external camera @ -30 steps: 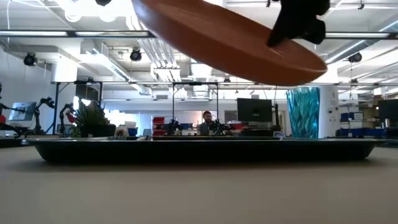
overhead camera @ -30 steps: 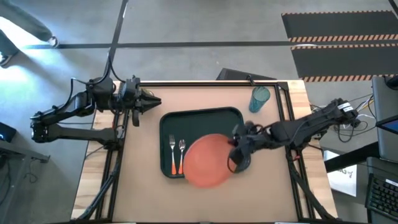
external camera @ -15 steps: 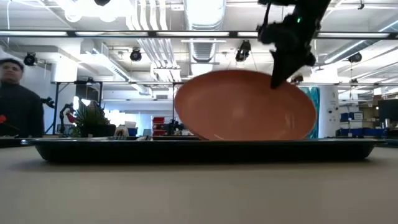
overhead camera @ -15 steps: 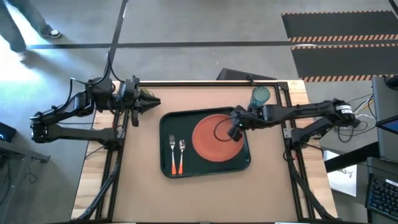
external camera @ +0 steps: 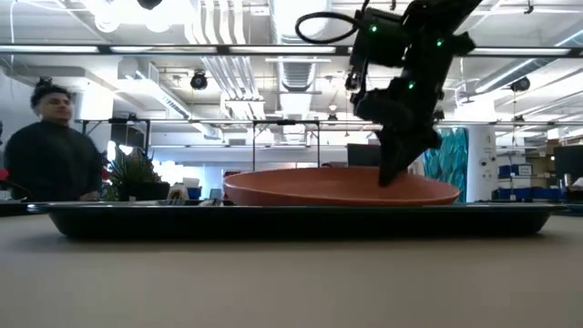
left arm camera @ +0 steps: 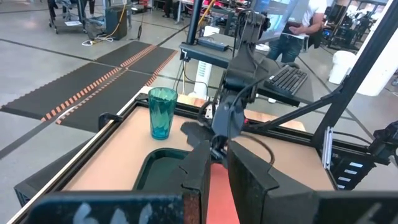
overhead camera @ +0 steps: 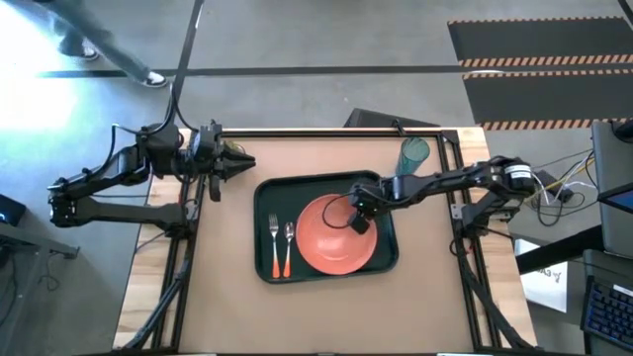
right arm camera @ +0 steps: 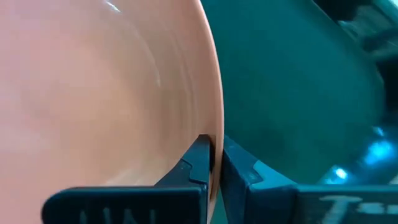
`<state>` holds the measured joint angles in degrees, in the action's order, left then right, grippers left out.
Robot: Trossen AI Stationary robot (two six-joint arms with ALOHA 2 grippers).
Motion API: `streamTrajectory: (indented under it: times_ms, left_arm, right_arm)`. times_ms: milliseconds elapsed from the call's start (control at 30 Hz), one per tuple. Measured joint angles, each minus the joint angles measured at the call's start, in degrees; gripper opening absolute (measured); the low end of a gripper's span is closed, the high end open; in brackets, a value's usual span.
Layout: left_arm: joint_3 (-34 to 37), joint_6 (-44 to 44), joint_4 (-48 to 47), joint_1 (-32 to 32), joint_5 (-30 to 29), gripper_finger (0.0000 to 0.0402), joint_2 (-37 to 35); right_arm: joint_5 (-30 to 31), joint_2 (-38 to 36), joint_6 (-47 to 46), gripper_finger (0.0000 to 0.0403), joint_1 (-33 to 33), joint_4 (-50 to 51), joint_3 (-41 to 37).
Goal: Pick and place plate/cup/fork/spoon on tray
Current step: Put the orange plate on the black serving tray to the right of the orange spoon
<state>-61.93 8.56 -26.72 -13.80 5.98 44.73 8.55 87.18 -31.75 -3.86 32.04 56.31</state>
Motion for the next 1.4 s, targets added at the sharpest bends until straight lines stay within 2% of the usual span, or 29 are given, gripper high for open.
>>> streamTrajectory:
  times_ms: [200,367,1033,1400]
  left_arm:
    - [0.00,0.00,0.02,0.00,0.00,0.0036,0.00]
    - [0.00,0.01,0.02,0.00,0.00,0.0036,-0.02]
    - [0.00,0.02,0.05,0.00,0.00,0.0036,-0.07]
    - [0.00,0.02,0.09,0.00,0.00,0.0036,-0.20]
  right_arm:
    - [-1.57,4.47,0.74,0.0009,0.04,-5.99,0.00]
    - [-2.06,6.42,0.81,0.0009,0.04,-6.34,0.50]
    - [-1.26,6.46,0.89,0.0009,-0.17,-7.47,0.61]
    - [-0.58,3.59,1.08,0.0058,-0.17,-6.00,0.46]
